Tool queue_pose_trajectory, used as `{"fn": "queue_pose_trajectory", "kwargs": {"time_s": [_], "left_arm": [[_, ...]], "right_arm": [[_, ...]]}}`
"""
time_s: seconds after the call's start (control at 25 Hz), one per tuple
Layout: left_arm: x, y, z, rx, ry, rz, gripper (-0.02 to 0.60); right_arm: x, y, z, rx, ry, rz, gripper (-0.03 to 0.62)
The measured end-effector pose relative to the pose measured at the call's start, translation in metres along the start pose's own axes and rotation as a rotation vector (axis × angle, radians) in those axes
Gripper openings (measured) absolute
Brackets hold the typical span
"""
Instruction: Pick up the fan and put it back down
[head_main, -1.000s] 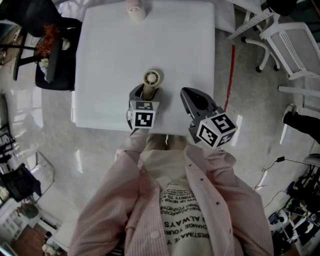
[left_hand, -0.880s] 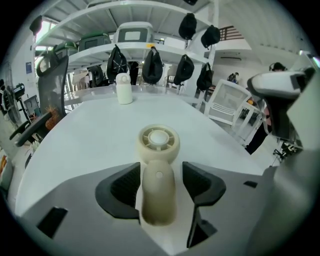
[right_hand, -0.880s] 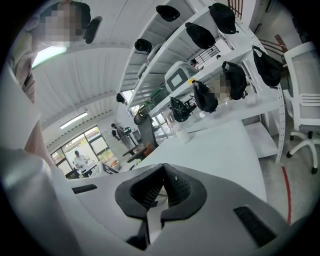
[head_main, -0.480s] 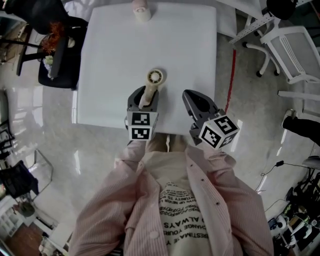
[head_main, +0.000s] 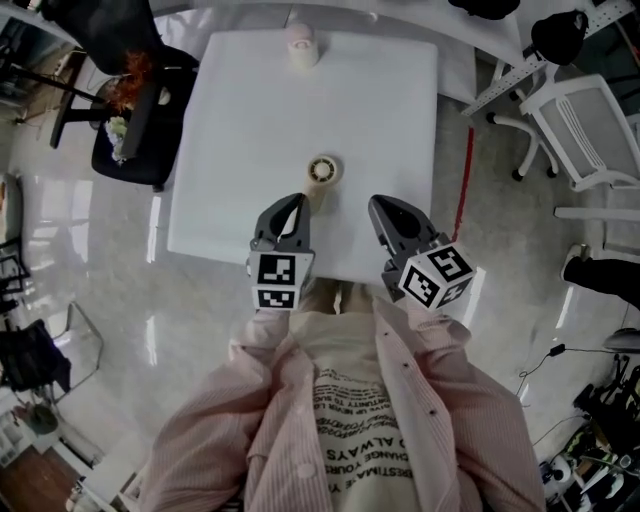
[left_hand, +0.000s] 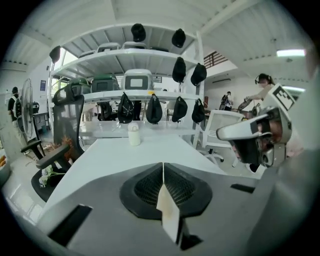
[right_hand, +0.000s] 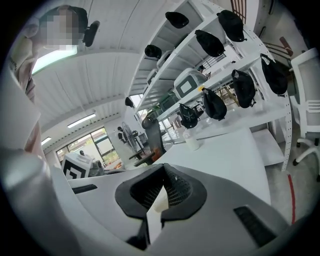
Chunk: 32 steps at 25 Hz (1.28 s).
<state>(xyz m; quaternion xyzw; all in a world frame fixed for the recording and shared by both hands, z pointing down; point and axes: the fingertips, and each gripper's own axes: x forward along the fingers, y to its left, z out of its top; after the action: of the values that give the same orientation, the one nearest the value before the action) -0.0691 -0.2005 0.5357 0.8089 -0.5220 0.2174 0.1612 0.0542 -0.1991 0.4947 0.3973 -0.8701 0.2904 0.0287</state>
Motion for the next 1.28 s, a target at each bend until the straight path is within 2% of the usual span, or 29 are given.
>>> {"fn": "queue_pose_trajectory", "kwargs": {"time_s": [0.32, 0.8, 1.08, 1.28], "left_arm": [[-0.038, 0.009, 0.044, 0.007, -0.117, -0.032, 0.002], [-0.073, 0.031, 0.11, -0.011, -0.272, -0.047, 0.002], [-0.091, 0.046, 0.128, -0.032, -0.307, -0.017, 0.002], [-0.098, 0.058, 0.142, -0.037, -0.362, -0.002, 0.002]], "right_arm": [[-0.003, 0.013, 0.034, -0.161, -0.051, -0.027, 0.0], [-0.019, 0.019, 0.09, -0.217, -0.174, -0.099, 0.0], [-0.032, 0.02, 0.122, -0.229, -0.25, -0.118, 0.0], [-0.039, 0.02, 0.139, -0.235, -0.296, -0.134, 0.0]]}}
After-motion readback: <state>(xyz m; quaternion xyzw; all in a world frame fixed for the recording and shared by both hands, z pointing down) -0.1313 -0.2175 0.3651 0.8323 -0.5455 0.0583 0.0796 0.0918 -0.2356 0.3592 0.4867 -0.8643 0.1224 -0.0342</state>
